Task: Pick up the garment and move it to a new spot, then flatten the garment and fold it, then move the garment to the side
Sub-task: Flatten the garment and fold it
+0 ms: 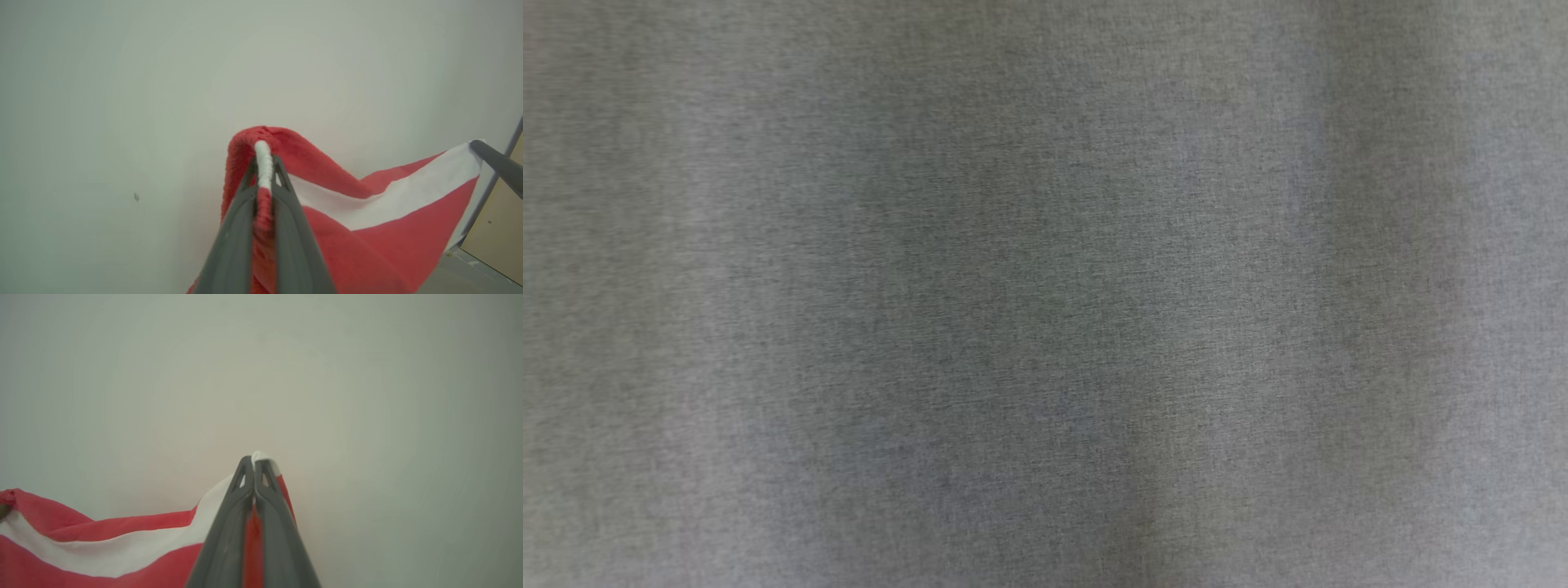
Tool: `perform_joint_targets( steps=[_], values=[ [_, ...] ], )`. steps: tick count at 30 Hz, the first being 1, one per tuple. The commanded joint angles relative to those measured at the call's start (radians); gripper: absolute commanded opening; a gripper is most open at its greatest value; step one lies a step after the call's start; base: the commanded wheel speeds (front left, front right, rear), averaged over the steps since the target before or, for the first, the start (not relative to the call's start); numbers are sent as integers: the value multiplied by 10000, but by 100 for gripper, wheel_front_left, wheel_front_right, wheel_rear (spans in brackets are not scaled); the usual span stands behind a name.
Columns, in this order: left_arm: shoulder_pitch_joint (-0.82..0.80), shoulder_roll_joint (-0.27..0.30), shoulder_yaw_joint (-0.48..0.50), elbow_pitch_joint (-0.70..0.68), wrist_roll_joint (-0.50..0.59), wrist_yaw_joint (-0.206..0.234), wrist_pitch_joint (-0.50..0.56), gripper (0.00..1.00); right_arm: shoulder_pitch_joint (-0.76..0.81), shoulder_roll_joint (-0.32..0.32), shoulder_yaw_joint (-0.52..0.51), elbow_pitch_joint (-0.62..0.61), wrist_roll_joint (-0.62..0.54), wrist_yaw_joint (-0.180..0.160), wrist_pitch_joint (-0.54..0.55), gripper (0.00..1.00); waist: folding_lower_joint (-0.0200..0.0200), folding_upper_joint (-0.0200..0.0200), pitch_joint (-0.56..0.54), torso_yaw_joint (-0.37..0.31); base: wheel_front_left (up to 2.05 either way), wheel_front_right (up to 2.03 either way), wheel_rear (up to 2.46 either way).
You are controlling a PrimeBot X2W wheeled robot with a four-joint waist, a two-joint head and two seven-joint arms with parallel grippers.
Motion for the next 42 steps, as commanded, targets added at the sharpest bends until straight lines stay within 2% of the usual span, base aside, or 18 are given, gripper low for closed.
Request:
perform_joint_targets(
  steps=[1, 6, 11, 13, 17, 22, 26, 30, 32, 35, 38, 40, 42],
  values=[
    [330, 8, -74, 57, -173, 13, -180, 0, 250, -22, 131, -8, 129, 14, -137, 0, -2, -3, 55, -93, 0, 0, 0],
    [1727, 200, -491, -583, -962, 13, -816, 0, 1662, -368, 930, -664, 683, 13, -512, 0, -2, -3, -386, -39, 0, 0, 0],
    [4052, 470, -699, -1834, -1932, 12, -1560, 0, 4179, -1159, 1273, -2193, 1450, 13, -662, 0, -2, -3, -1178, 156, 0, 0, 0],
    [4624, 507, -731, -2151, -2167, 12, -1702, 0, 4794, -1355, 1189, -2587, 1574, 14, -662, 0, -2, -3, -1354, 220, 0, 0, 0],
    [6882, 750, -771, -3270, -2702, 24, -2098, 0, 7475, -1841, 543, -4001, 1957, 13, -663, 0, -2, -3, -2019, 385, 0, 0, 0],
    [9756, 1001, -548, -4859, -2767, 543, -2436, 0, 10909, -1902, -321, -5421, 1831, 13, -668, 0, -2, -3, -2776, 547, 0, 0, 0],
    [11904, 1222, -965, -5988, -2231, 898, -2489, 0, 13222, -1632, -703, -6251, 1763, 13, -668, 0, -2, -3, -3237, 664, 0, 0, 0],
    [13699, 1201, -813, -6887, -1517, 1254, -2493, 0, 15052, -1376, -1104, -6655, 1443, 13, -667, 0, -2, -3, -3630, 760, 0, 0, 0],
    [14646, 991, -348, -7137, -1269, 1341, -2494, 0, 15749, -1211, -1255, -6833, 1312, 14, -669, 0, -2, -3, -3782, 739, 0, 0, 0],
    [15734, 853, -64, -7301, -112, 1256, -2496, 0, 16720, -1114, -1468, -6902, 1095, 13, -667, 0, -2, -3, -4049, 812, 0, 0, 0],
    [16867, 470, 820, -7418, 701, 1197, -2499, 0, 17530, -968, -1534, -7054, 871, 13, -569, 0, -2, -3, -4331, 834, 0, 0, 0],
    [17814, 226, 1371, -7536, 1897, 894, -2500, 0, 18368, -764, -1736, -7152, 793, 13, -438, 0, -2, -3, -4555, 926, 0, 0, 0],
    [18355, 78, 1750, -7597, 2515, 634, -2500, 0, 18851, -656, -1903, -7234, 752, 13, -351, 0, -2, -3, -4631, 957, 0, 0, 0]
  ],
)
